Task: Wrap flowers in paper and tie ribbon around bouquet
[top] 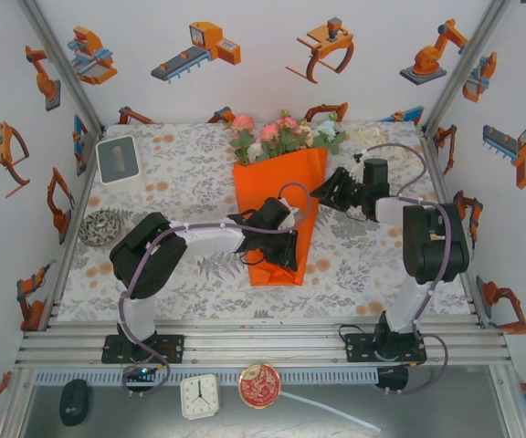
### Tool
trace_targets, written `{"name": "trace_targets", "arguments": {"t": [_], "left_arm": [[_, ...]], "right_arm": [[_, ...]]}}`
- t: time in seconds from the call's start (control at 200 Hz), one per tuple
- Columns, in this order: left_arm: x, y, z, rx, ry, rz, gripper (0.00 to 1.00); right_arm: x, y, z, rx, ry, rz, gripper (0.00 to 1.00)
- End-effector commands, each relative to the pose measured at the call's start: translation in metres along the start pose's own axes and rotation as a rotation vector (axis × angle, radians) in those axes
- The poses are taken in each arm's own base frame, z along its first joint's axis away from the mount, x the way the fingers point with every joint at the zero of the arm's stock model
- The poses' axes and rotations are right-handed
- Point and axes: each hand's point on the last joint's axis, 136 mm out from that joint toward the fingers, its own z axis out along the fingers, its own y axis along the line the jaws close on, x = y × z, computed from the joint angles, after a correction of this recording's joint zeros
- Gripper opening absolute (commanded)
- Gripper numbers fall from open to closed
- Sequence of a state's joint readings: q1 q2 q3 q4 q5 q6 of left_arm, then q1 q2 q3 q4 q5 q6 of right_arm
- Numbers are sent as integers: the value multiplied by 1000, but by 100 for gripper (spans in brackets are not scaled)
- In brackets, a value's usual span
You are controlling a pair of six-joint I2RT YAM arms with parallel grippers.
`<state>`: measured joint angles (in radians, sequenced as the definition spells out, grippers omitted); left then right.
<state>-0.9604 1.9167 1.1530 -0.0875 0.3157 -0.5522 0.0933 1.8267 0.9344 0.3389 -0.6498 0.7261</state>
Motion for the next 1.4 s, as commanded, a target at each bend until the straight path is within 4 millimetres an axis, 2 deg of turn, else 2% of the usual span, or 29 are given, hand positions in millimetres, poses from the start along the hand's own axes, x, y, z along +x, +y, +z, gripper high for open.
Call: {"name": "trace_targets", "arguments": {"t": [0.0,0.205,0.36,0.671,0.726,0.806,0.876,0.941,1.026,1.106,1.257,1.327,1.397], "left_arm": [[10,13,1,-29,20,-16,30],[9,11,0,-25,12,-13,29],[9,10,-1,-21,7,-12,29],[7,9,-6,-23,-9,-13,29],[6,8,-7,-22,-13,-10,30],[1,6,-13,-21,-34,-8,36],[-7,1,-22,-21,-61,5,43],[-18,-7,-33,-16,-95,23,45],[-31,-18,-49,-7,-141,44,49],[-44,-26,-65,-6,-184,61,53],[-61,-33,-91,-8,-249,81,57],[-66,-34,-100,-10,-274,89,57],[-70,-35,-110,-13,-300,97,58]], "right_arm": [[11,-6,14,-30,27,35,46],[-1,-11,33,-48,26,56,46],[-21,-32,46,-17,3,72,46],[-89,-57,66,-1,-65,95,46],[-102,-54,71,-7,-64,95,46],[-119,-39,73,-33,-62,84,46],[-132,-17,61,-56,-83,45,46],[-138,1,43,-42,-108,0,47],[-135,23,17,-38,-143,-39,47],[-124,36,-5,-34,-174,-55,47],[-102,38,-38,30,-219,-86,48],[-99,37,-50,75,-240,-116,48],[-100,28,-60,172,-253,-144,48]]}}
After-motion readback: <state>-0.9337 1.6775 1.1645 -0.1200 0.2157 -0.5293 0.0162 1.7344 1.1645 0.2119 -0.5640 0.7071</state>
